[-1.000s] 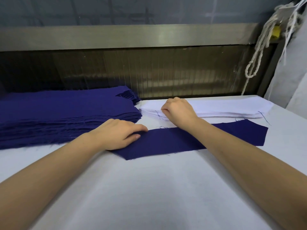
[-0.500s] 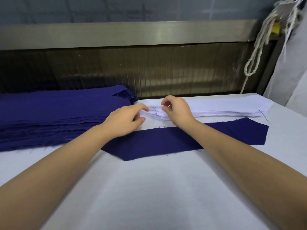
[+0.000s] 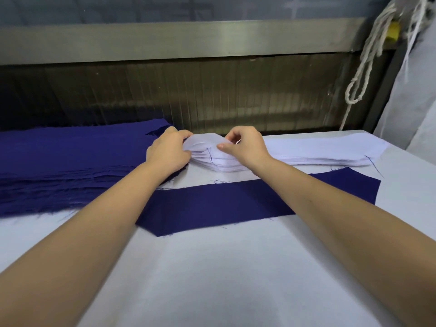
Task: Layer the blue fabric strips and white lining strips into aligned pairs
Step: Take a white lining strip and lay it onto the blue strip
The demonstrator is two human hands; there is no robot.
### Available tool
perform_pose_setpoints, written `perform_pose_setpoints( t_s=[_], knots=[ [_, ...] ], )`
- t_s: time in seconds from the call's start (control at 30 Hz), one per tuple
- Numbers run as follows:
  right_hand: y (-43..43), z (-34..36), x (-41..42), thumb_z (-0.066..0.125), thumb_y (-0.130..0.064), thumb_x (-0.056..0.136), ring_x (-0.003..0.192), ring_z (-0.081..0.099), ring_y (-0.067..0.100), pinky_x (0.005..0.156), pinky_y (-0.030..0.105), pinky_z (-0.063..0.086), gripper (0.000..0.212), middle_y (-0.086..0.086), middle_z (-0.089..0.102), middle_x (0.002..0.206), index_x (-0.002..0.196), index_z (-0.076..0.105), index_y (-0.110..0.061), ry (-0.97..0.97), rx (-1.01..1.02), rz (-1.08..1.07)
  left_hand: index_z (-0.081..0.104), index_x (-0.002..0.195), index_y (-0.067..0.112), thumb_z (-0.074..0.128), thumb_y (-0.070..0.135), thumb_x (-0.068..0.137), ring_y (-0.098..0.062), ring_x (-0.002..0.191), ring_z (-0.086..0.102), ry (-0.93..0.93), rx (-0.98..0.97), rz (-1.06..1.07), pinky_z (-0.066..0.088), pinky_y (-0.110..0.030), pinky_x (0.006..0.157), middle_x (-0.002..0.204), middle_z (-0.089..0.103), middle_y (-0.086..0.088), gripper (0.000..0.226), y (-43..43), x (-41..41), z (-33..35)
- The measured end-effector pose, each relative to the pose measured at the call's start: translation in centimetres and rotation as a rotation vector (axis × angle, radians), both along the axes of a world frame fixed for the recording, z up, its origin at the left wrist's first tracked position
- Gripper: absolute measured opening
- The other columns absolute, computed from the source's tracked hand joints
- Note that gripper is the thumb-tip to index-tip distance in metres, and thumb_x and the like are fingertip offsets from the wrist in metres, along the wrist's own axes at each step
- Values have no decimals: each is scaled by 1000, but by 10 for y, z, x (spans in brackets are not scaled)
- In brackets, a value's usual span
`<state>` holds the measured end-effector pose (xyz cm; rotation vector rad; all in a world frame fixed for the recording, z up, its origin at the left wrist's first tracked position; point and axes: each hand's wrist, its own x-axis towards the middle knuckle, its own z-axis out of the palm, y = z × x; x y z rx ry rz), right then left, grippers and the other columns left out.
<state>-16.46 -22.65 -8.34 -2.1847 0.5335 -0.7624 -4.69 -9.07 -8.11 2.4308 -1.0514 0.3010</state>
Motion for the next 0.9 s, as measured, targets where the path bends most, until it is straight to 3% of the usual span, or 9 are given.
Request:
perform_pose_setpoints(
  t_s=[0.1,0.23,0.33,0.4,0.47,0.57,0.7,0.8,0.9],
  knots=[
    [-2,0,0,69,-21,84,62,47,6,59,20,38,15,-7,55,67,76,62,-11,-51,54,37,62,118,27,51,21,94,-23,87,48,-66,-18,15,36,-35,68,112,46,-2,27,-3,0,1],
    [-1,1,2,67,-20,86,60,47,5,62,24,39,15,-7,55,66,74,61,-12,-102,56,62,65,111,31,52,22,91,-24,89,51,-62,-68,-5,37,-34,67,102,43,5,25,-4,0,10],
    [2,3,2,64,-21,87,62,46,7,63,24,39,16,-3,57,71,74,58,-14,-137,-11,74,68,95,20,51,23,94,-26,82,55,-109,-98,-28,43,-37,69,99,50,1,17,-6,-4,14],
    [4,4,0,64,-22,88,68,46,9,65,25,39,12,-2,58,80,79,59,-15,-144,-120,95,68,88,15,50,18,95,-22,64,61,-108,-172,-65,47,-32,67,97,56,-1,19,-6,-7,16],
    [5,2,-4,65,-25,87,81,47,13,73,26,39,12,-3,56,91,93,61,-15,-95,-333,82,68,93,20,47,10,94,-14,49,62,-31,-276,-105,45,-18,55,97,57,2,23,-4,-10,18],
    [-1,-4,-8,57,-17,89,101,46,21,86,29,33,28,1,54,112,116,56,-15,32,-675,12,68,97,15,42,0,92,-13,56,66,74,-384,-148,40,-12,38,95,62,-3,30,2,-12,17],
    [-14,-6,-17,43,-2,86,103,44,26,81,31,27,40,4,51,119,123,53,-15,88,-838,-154,69,100,12,44,-4,90,-8,62,64,72,-423,-134,49,-10,55,76,65,-1,32,18,-15,17],
    [-21,-8,-22,48,-22,89,105,44,24,84,31,27,37,2,50,120,126,52,-17,175,-859,-188,70,101,13,49,1,90,-17,78,66,48,-404,-111,53,-27,77,81,67,1,27,30,-14,18],
    [-16,-13,-24,53,-46,85,105,45,24,85,32,28,47,2,51,116,122,55,-17,185,-841,-131,71,96,15,53,9,90,-21,80,67,76,-412,-95,53,-38,83,81,70,-3,21,41,-14,19]
  ],
)
